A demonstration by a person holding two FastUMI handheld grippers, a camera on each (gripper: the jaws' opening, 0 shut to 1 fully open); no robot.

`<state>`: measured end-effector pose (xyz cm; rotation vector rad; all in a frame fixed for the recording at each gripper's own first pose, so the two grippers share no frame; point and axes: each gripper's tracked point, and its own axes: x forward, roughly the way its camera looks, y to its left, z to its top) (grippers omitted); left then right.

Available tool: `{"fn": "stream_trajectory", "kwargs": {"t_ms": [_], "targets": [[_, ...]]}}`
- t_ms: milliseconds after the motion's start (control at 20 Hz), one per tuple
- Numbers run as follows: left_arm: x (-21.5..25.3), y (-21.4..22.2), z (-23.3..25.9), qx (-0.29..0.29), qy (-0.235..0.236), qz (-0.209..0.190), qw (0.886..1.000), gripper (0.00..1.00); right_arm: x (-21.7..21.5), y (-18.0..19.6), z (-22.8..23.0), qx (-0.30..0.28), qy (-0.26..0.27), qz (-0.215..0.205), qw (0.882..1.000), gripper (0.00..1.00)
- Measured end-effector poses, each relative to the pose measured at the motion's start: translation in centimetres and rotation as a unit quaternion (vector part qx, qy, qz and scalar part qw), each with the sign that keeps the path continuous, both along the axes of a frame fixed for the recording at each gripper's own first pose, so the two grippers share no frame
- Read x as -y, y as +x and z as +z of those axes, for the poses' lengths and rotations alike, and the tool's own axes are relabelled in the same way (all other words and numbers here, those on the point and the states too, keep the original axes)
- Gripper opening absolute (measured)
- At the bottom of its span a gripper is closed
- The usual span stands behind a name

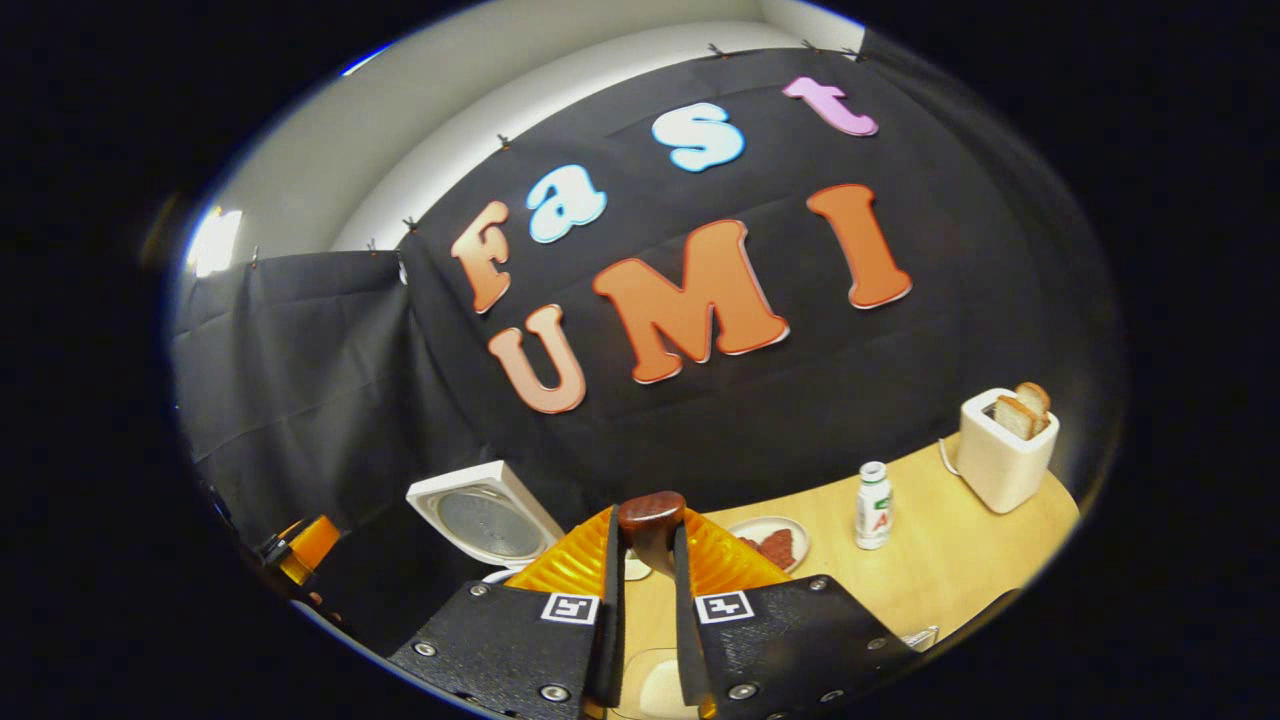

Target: Close the left gripper, press the button to open the rice cooker; take a wooden spoon from the chopstick holder with the right hand, scoop a spoonful of rice and pour it into the rice cooker, then put the wooden spoon back into the chopstick holder.

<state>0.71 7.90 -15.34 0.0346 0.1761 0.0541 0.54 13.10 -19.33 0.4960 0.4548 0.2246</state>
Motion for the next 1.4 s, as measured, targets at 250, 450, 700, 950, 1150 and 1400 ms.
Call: {"fn": "stream_trajectory", "kwargs": {"t_ms": [250,450,700,950,1150,1400], "targets": [[3.3,0.3,-0.6,-0.014,-0.024,-0.023,0.999,0.94,7.5,-3.0,-3.8,-0.054,-0.027,-0.066,0.996,0.21],[5.5,0.8,-0.5,-0.017,-0.018,-0.035,0.999,0.94,10.6,-6.1,-6.5,-0.102,-0.033,-0.080,0.991,0.22],[7.4,0.3,0.1,-0.015,-0.010,-0.040,0.999,0.94,13.3,-8.8,-9.2,-0.139,-0.036,-0.099,0.985,0.21],[9.0,0.1,0.5,-0.011,0.001,-0.039,0.999,0.94,13.9,-10.2,-13.2,-0.168,-0.033,-0.103,0.980,0.21],[9.9,0.3,0.9,-0.009,0.010,-0.039,0.999,0.94,13.7,-10.9,-15.9,-0.188,0.002,-0.111,0.976,0.22],[11.3,0.4,0.9,-0.009,0.015,-0.042,0.999,0.94,14.8,-11.6,-17.9,-0.202,0.058,-0.144,0.967,0.21]]}}
